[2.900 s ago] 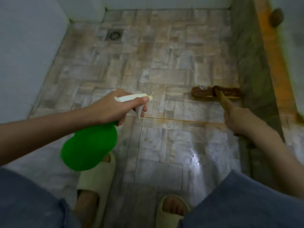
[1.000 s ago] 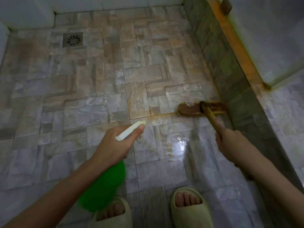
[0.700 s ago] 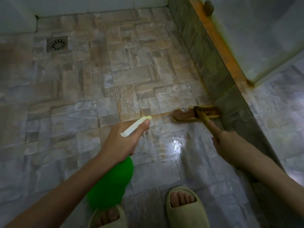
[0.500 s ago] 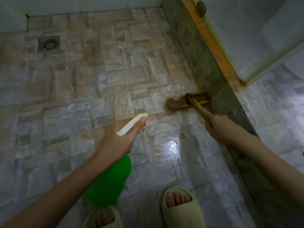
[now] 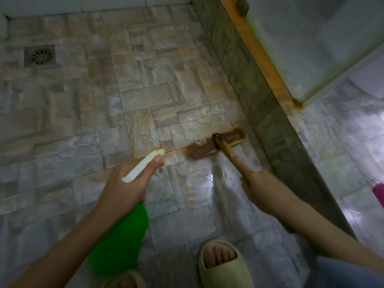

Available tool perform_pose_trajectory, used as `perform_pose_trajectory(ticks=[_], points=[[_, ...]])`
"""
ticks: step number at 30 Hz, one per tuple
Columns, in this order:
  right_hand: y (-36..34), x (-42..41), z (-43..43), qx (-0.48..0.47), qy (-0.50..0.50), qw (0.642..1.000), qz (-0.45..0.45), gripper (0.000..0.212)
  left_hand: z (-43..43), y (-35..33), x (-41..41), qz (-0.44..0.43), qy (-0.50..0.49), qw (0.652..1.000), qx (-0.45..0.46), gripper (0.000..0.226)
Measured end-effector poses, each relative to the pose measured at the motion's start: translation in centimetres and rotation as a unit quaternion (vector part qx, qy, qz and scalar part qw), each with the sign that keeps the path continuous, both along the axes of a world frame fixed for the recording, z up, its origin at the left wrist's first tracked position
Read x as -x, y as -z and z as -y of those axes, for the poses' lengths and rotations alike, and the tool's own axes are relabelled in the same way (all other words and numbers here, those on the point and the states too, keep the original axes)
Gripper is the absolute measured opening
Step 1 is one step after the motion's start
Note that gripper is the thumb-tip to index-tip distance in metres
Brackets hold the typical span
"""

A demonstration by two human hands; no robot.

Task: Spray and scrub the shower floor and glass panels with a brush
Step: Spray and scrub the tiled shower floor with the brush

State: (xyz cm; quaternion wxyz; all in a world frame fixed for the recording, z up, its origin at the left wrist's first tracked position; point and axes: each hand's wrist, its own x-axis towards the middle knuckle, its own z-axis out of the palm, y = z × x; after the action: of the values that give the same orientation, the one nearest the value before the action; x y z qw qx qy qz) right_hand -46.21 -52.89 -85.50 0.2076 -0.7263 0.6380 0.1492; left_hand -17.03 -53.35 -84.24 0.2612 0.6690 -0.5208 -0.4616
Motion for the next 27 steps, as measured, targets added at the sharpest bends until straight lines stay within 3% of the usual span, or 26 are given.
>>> perform_pose_trajectory(ticks=[5, 10, 16, 22, 27], points=[[1.1, -1.4, 6.7, 0.029, -0.036, 0.997, 0.06, 0.081, -0.4, 0.4, -1.6, 0.009, -0.016, 1.0, -0.009, 0.049], [-1.9, -1.8, -0.2, -0.082, -0.102, 0.991, -0.017, 0.09, -1.4, 0.1, -3.1, 0.012, -0.04, 0.999, 0.004, 0.05], [0.9, -8.9, 6.3, 0.016, -0.163, 0.985, 0.051, 0.089, -2.4, 0.2, -4.9, 0.009, -0.074, 0.997, 0.012, 0.045], [-2.2, -3.8, -2.3, -0.129, -0.186, 0.971, -0.08, 0.088, -4.3, -0.3, -6.7, 0.019, -0.058, 0.998, -0.004, 0.042], [0.2, -9.0, 1.4, -0.027, -0.238, 0.971, -0.014, 0.09, -4.9, 0.4, -8.1, 0.037, 0.001, 0.999, -0.036, 0.051]])
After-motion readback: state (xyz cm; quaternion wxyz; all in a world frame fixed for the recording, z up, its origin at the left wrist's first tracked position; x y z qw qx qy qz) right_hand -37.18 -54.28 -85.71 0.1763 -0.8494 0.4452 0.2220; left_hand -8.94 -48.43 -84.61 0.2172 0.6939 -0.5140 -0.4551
